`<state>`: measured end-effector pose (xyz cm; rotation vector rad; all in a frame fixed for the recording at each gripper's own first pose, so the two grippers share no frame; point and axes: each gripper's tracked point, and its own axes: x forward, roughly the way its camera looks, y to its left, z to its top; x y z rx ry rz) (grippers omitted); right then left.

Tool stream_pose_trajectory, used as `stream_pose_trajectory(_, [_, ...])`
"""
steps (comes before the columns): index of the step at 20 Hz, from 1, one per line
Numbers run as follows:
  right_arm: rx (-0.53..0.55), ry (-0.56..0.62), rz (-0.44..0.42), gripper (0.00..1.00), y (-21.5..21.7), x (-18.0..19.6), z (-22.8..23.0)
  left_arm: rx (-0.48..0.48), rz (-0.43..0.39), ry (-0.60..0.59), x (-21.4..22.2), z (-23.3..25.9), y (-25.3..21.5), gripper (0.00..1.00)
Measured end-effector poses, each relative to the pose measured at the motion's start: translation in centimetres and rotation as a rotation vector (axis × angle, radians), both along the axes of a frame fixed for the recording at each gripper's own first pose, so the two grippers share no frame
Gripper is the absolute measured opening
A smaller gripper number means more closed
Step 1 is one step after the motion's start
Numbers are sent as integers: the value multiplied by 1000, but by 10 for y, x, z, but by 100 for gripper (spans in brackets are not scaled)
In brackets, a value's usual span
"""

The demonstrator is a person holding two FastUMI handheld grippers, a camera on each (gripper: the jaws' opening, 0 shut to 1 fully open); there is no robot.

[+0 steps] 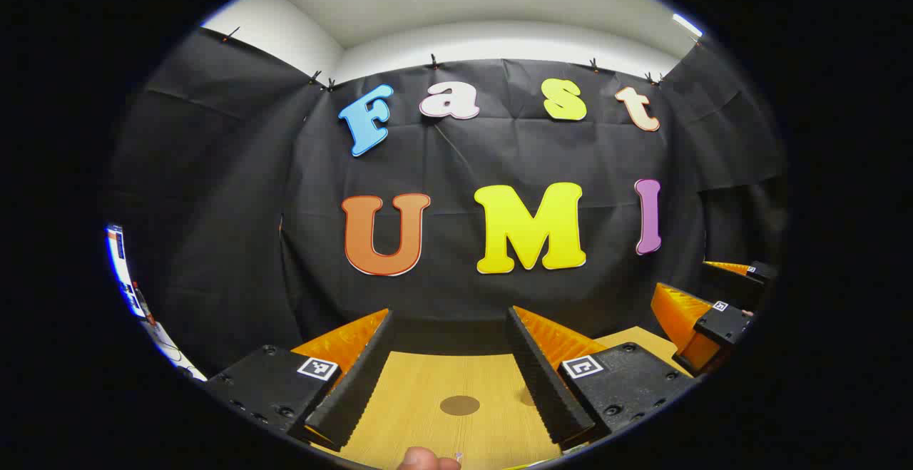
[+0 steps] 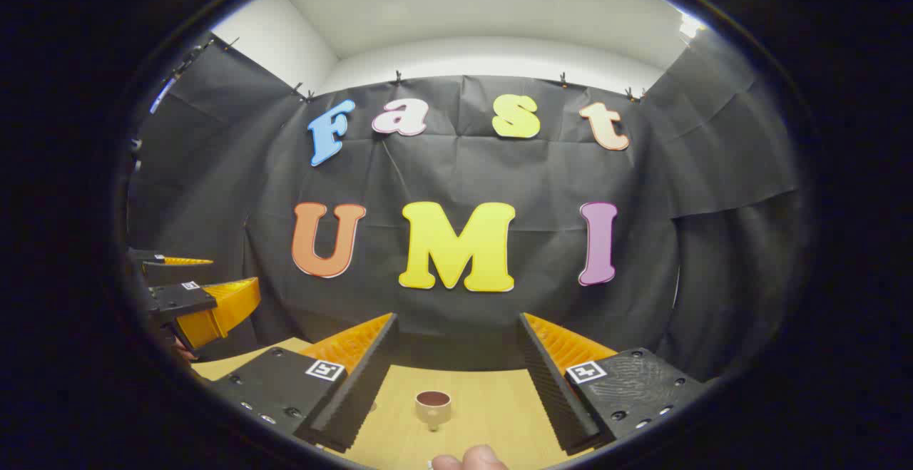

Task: Put the toothbrush and toothpaste on the desktop into the cup, then pick up the cup and place it on the coaster on the desktop.

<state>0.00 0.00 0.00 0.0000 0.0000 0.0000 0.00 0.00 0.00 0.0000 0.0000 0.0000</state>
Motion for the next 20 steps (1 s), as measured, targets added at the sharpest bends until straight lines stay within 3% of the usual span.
stream_pose_trajectory(15, [10, 26, -9, 97, -5, 12, -6, 3, 8, -1, 13, 0, -1, 98])
stream_pose_trajectory(20, [8, 28, -13, 96, -5, 15, -4, 55, -48, -14, 20, 3, 3, 98])
